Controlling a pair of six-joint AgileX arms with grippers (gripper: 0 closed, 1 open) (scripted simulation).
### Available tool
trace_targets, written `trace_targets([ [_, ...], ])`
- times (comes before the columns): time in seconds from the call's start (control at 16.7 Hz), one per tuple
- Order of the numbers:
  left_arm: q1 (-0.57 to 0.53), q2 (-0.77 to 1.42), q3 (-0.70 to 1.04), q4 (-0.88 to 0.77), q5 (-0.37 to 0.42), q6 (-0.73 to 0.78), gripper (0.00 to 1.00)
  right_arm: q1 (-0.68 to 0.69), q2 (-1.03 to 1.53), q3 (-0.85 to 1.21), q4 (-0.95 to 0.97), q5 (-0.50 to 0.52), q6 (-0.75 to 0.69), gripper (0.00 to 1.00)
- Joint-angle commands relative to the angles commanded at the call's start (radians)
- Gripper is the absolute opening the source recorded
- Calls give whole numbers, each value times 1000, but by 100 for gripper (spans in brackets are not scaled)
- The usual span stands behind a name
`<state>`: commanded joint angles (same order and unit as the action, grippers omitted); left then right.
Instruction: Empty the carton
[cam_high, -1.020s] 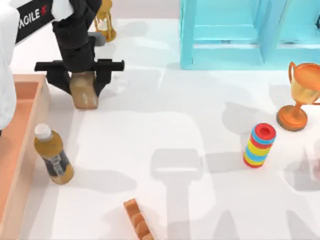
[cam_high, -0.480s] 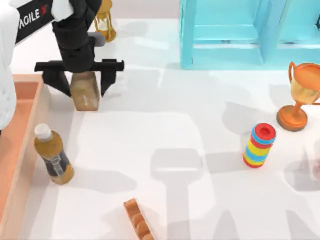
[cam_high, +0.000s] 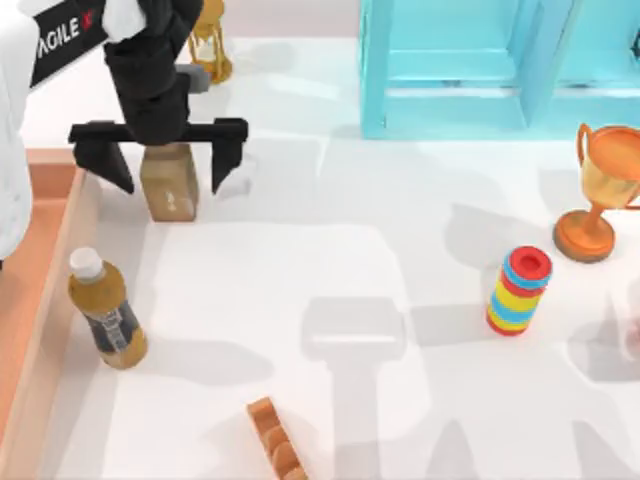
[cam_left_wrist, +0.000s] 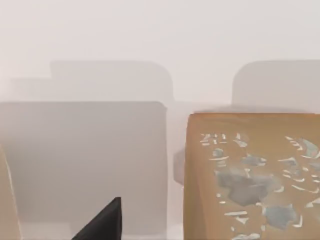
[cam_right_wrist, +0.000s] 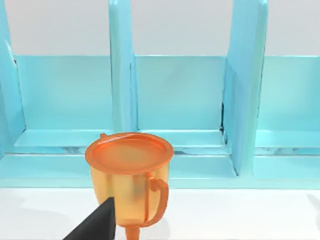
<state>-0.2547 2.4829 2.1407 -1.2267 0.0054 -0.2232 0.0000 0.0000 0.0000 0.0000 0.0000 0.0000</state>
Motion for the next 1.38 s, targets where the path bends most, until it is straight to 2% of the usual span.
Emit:
trace_targets([
  [0.24, -20, -6, 23, -29, 7, 5, 100, 0, 0, 0, 0, 0, 0, 100],
  [0.72, -108, -123, 173, -264, 54, 74, 100, 0, 0, 0, 0, 0, 0, 100],
  [1.02, -116, -127, 205, -355, 82, 97, 100, 0, 0, 0, 0, 0, 0, 100],
  [1.38, -88, -74, 274, -407, 78, 88, 100, 0, 0, 0, 0, 0, 0, 100],
])
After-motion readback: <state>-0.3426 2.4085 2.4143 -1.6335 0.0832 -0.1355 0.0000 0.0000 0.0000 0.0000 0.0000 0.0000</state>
